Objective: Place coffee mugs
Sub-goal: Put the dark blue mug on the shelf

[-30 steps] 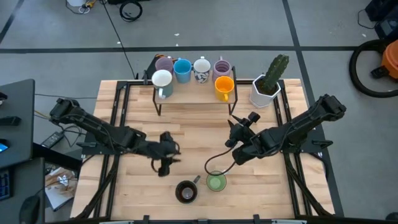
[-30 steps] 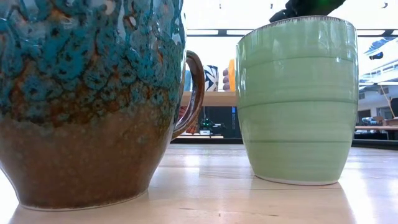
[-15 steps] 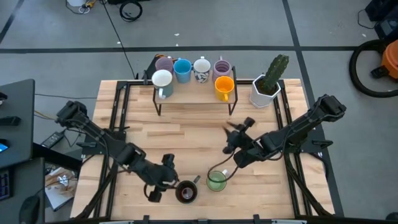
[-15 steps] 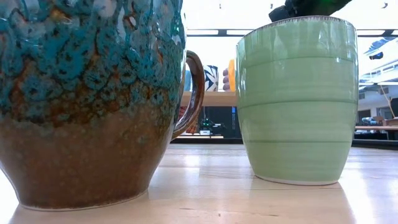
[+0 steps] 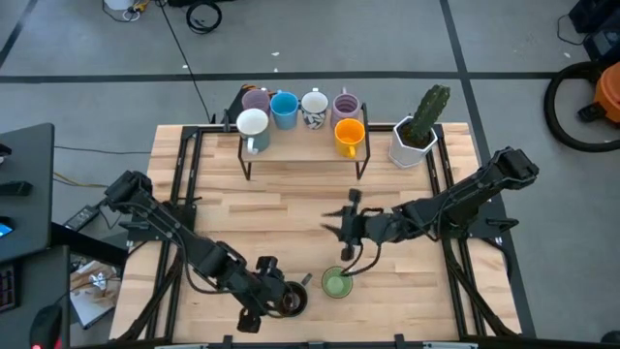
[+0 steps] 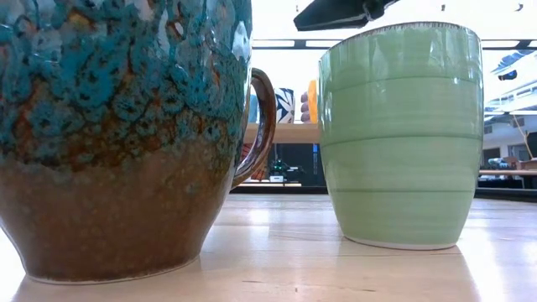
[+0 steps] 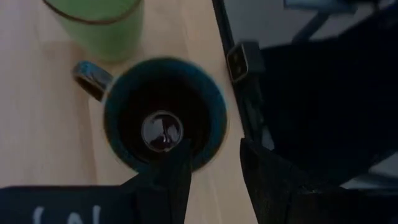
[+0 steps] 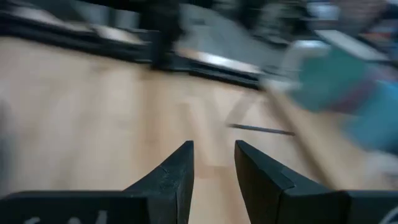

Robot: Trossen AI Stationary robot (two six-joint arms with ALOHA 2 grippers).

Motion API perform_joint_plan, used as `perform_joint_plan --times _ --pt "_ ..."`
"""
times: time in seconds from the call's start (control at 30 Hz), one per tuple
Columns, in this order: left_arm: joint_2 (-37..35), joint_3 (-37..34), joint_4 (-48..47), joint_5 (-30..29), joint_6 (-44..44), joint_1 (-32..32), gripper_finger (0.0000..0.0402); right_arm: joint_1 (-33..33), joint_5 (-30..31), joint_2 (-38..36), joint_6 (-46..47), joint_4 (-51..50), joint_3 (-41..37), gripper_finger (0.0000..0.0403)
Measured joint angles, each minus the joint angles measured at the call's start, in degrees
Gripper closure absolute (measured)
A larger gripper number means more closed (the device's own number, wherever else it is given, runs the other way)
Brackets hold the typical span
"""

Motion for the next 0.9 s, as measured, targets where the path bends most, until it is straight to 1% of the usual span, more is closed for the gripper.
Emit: perform_joint_plan --times 0.07,0.17,0.3,0.37,0.4,0.5,0.6,0.77,0.9 --pt "0.7 0.0 -0.2 0.0 1.8 -0.8 0.0260 -1.4 -7.8 0.0 -1.0 2.9 -1.2 0.0281" --pt "1.1 0.0 0.0 -0.3 3.5 -1.7 0.0260 -3.6 -16.9 0.0 -2.8 7.9 -2.5 0.0281" --pt "1.1 0.0 0.6 -2.6 5.3 -2.1 0.0260 -6.6 -32.0 0.0 -4.4 11.4 -3.8 0.0281" --pt "1.1 0.0 1.0 -4.1 6.3 -2.1 0.0260 -8.3 -37.4 0.0 -4.1 12.4 -4.5 0.0281" --pt "1.1 0.0 1.0 -4.5 6.3 -2.1 0.0260 -9.2 -39.0 -0.2 -3.8 12.5 -4.8 0.0281" --pt "1.9 -0.7 2.7 -5.2 6.5 -2.3 0.0260 -11.3 -40.0 -2.2 -1.9 12.1 -5.8 0.0281" --pt "3.1 -0.9 3.2 -5.5 7.8 -2.5 0.0260 -12.3 -40.0 -6.1 -1.0 11.4 -7.3 0.0281" --pt "3.9 -0.9 4.5 -5.9 8.4 -2.3 0.0260 -12.1 -35.4 -13.3 -1.1 14.2 -13.1 0.0282" --pt "5.3 -0.8 7.9 -6.0 8.2 -2.3 0.0260 -12.3 -30.5 -17.8 -0.4 17.4 -18.1 0.0282"
